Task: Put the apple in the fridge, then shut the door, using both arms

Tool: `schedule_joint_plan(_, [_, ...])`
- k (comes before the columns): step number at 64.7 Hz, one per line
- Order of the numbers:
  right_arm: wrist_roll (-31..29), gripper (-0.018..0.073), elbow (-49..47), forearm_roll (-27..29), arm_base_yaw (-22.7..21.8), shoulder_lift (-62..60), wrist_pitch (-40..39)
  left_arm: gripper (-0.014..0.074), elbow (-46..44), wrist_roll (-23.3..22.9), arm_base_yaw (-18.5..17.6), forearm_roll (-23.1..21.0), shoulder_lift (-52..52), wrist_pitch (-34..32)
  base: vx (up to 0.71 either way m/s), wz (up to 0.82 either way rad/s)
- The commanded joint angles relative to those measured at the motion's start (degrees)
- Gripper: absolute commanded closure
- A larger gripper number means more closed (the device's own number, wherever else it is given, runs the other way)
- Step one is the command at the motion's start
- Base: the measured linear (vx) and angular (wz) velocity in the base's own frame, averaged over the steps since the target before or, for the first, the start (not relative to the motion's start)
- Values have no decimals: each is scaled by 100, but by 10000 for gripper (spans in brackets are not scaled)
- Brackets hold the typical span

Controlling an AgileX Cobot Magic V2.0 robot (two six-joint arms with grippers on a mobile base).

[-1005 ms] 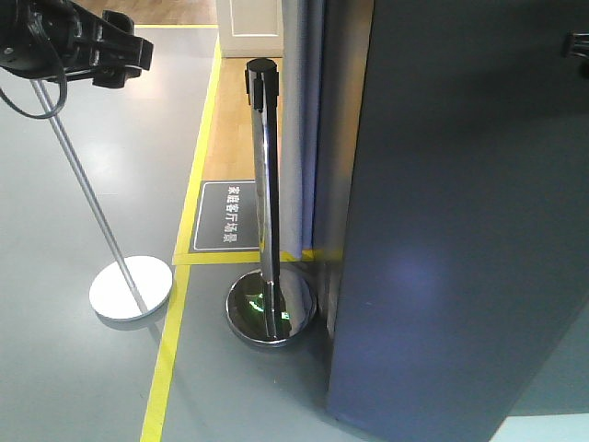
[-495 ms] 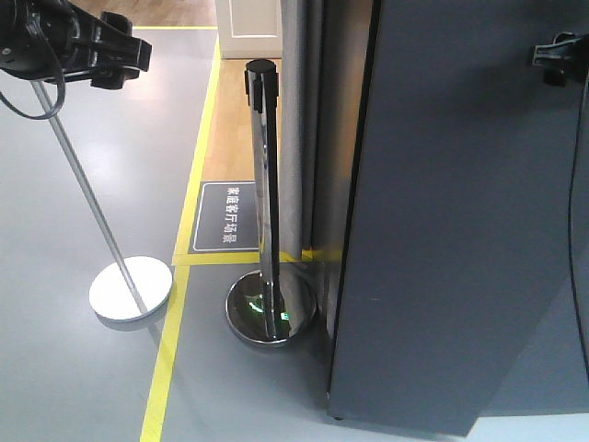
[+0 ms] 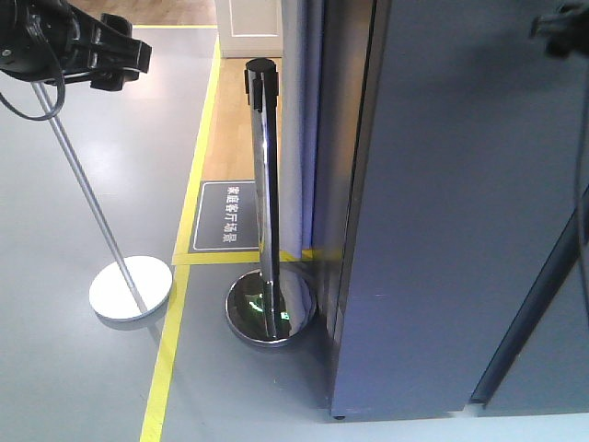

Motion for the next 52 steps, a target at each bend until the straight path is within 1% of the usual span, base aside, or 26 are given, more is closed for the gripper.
schedule_joint_plan(1, [-321, 15, -198, 102, -15, -623, -9, 31, -188, -63, 12, 94, -193, -301, 0, 0])
schedule_joint_plan(7, [-688, 15, -198, 513, -15, -951, 323, 31, -188, -63, 12, 94, -193, -301, 0, 0])
schedule_joint_plan(11, [-1038, 15, -106, 831, -15, -1215, 367, 31, -188, -63, 12, 94, -193, -301, 0, 0])
schedule_joint_plan(19, [-1816, 15, 453, 1608, -15, -1899, 58, 31, -188, -63, 12, 94, -193, -301, 0, 0])
schedule_joint_plan(28, [-2349, 15, 1279, 2214, -15, -2798, -109, 31, -188, -63, 12, 94, -193, -301, 0, 0])
schedule_joint_plan(38, [-2666, 15, 2041, 2522, -15, -3598, 171, 31, -188, -63, 12, 94, -193, -301, 0, 0])
schedule_joint_plan(52, [-2890, 15, 2767, 2513, -15, -4239, 399, 31, -188, -63, 12, 94, -193, -301, 0, 0])
